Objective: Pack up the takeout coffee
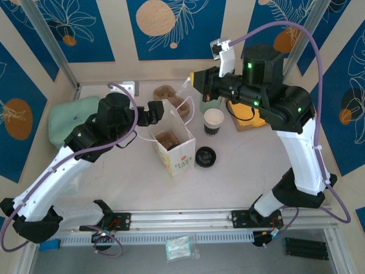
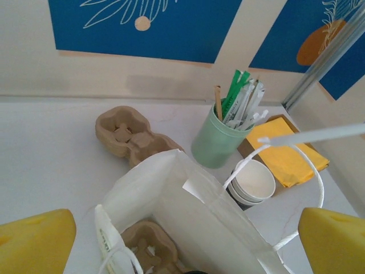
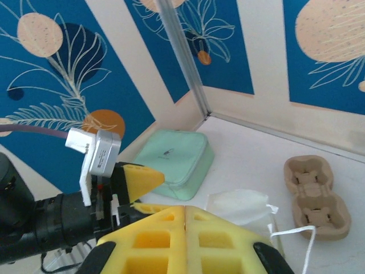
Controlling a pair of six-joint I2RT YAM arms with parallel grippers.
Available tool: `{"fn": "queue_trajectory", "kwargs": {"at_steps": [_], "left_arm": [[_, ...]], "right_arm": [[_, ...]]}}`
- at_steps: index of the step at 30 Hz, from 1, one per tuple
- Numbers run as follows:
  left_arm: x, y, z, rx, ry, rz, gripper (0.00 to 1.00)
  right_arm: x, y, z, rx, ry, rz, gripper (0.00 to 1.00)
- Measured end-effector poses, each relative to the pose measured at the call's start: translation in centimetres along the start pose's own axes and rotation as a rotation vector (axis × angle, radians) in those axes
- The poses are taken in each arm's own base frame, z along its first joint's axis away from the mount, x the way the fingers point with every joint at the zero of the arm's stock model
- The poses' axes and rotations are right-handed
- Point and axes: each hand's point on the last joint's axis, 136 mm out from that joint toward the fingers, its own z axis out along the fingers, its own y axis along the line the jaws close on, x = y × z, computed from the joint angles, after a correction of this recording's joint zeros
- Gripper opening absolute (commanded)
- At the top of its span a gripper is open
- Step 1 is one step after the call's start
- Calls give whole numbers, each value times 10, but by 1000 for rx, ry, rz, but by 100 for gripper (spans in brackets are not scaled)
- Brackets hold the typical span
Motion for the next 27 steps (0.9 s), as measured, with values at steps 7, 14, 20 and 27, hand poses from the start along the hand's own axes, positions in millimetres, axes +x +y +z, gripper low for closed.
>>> {"fn": "queue_trajectory", "kwargs": {"at_steps": [7,14,20,27], "left_arm": [[5,4,2,-14,7,0,99],[7,4,3,-15,12,-2,99],[10,5,4,-17,14,-1,99],[11,8,1,-16,8,-4,99]], "right_arm": [[21,15,9,-38,66,6,0],[59,18,25,-41,185,31,0],[96,16,38,-35,302,54,0],[139,11,49,-20,435,80,0]]}}
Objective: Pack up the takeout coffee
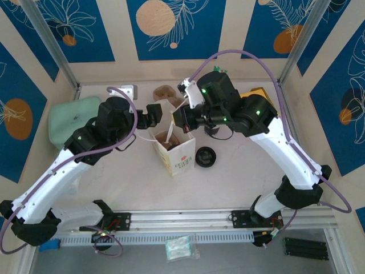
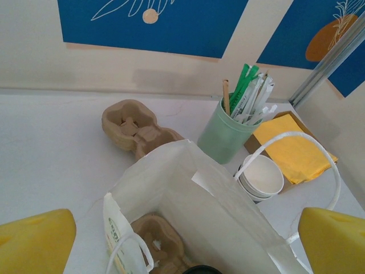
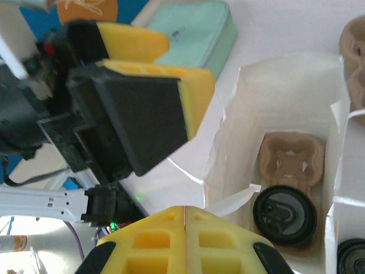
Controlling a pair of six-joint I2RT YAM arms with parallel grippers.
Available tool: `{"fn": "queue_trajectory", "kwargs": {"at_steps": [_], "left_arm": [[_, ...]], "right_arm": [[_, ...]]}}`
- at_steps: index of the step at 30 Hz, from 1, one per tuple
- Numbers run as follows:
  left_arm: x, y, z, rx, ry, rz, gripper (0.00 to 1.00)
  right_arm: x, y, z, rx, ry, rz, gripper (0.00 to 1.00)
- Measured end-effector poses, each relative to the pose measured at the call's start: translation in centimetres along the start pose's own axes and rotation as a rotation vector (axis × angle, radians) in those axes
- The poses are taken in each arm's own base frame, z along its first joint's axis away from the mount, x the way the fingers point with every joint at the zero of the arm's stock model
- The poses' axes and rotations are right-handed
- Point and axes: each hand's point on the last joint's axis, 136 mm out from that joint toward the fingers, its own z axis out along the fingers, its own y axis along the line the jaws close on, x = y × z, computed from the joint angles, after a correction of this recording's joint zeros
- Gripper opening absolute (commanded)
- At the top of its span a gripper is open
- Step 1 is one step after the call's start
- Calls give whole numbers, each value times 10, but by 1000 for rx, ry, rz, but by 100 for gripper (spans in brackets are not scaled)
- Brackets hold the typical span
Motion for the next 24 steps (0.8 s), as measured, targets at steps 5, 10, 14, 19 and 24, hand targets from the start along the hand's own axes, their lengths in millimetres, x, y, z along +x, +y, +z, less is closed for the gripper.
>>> {"fn": "queue_trajectory", "kwargs": {"at_steps": [5,10,14,19,24], "left_arm": [[0,1,-1,0,-2,-1,99],[2,1,1,1,-1,-1,100],[3,1,2,0,2,-1,100],[3,0,2,5,1,-10,99],[4,-1,2,12,4,-19,99]], "right_arm": [[20,-3,15,4,72,10,0],[39,-6,29,10,131,16,0],[57,-8,42,20,180,14,0],[74,-14,57,39,224,10,0],[79,-20,66,54,229,10,2]]}}
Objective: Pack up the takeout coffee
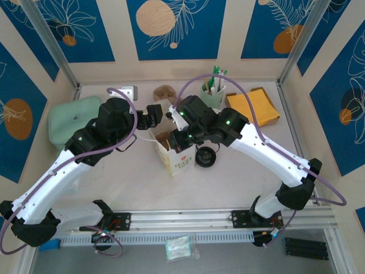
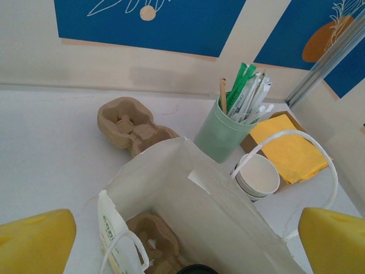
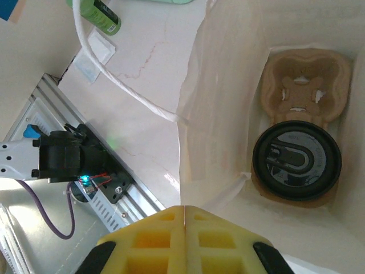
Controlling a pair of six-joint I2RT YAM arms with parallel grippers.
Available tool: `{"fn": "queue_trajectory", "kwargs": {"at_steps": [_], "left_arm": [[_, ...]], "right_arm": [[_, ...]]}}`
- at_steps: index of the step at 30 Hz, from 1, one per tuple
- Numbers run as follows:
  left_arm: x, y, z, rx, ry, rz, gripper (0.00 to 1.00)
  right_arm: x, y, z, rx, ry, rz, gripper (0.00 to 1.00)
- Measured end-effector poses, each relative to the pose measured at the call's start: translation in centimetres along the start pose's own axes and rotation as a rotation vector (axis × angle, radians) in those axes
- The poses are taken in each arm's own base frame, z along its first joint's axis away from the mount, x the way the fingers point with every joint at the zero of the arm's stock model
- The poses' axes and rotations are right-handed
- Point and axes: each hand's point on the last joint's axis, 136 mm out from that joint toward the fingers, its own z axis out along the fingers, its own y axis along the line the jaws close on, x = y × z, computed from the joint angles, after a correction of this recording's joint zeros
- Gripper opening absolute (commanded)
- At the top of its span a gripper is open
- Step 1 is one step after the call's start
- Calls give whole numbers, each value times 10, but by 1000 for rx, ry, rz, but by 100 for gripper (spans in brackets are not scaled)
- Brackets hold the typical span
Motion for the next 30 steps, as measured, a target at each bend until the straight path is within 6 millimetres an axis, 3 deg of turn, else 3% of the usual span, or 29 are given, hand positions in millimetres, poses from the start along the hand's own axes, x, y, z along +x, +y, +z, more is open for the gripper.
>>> {"fn": "queue_trajectory", "kwargs": {"at_steps": [5,19,30], "left_arm": [[0,-2,0,12,2,-2,100],[5,-6,7,20,25,4,100],[6,-11,8,47,33,2,99]], "right_arm": [[2,-2,7,3,2,5,16],[2,0,7,-1,-2,18,34],[-18,8,-29,-20,-113,8,45]]}}
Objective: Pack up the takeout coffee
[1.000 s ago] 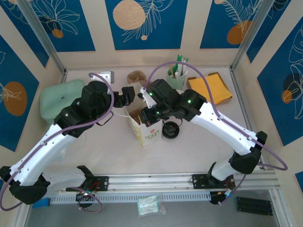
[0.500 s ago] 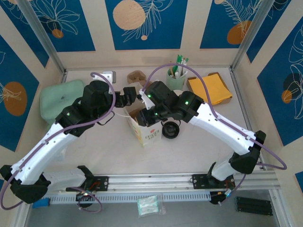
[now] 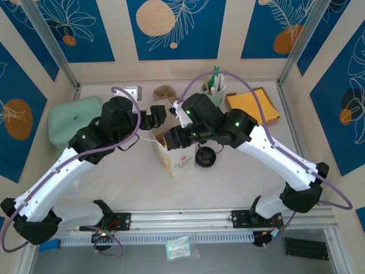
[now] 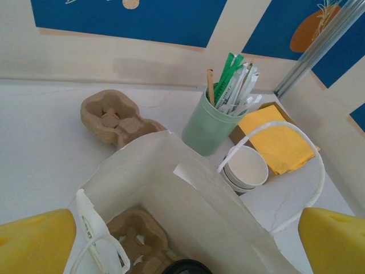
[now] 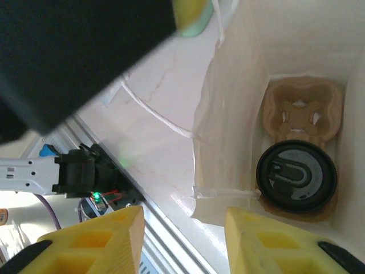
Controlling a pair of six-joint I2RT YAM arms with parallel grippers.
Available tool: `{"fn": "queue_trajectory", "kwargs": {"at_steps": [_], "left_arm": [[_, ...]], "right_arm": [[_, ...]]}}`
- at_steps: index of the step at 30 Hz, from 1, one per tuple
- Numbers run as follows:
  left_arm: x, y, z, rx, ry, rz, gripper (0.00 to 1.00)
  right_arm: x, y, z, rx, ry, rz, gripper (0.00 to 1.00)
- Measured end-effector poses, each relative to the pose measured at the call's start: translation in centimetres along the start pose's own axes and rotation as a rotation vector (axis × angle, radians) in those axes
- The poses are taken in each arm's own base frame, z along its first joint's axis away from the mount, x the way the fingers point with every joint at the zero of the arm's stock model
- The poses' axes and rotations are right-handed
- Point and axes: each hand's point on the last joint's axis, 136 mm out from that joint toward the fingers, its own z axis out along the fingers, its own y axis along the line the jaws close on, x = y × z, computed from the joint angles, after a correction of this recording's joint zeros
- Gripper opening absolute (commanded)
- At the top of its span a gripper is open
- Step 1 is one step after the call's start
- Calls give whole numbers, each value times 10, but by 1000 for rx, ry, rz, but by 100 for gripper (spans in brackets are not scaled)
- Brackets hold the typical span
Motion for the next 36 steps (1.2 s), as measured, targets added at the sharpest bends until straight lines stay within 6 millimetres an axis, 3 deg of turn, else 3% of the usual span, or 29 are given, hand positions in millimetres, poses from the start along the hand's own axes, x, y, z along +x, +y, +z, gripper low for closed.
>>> {"fn": "queue_trajectory", "kwargs": {"at_steps": [5,14,23,29,36], "left_arm": [[1,-7,3,29,17,0,99],[-1,-31,17,108,56,-1,99],[-3,-82,30,230,86,19,99],[2,-118,38,295,107,51,99],[10,-161,53,354,129,106,99]], "right_arm": [[-10,-7,-15,10,-45,16,48],[-23,-42,-46,64,-138,104,58],[-17,-93,-62,127,-177,249,60],[-12,-138,-75,179,-222,372,60],[-2,-222,-98,276,-311,590,61]]}}
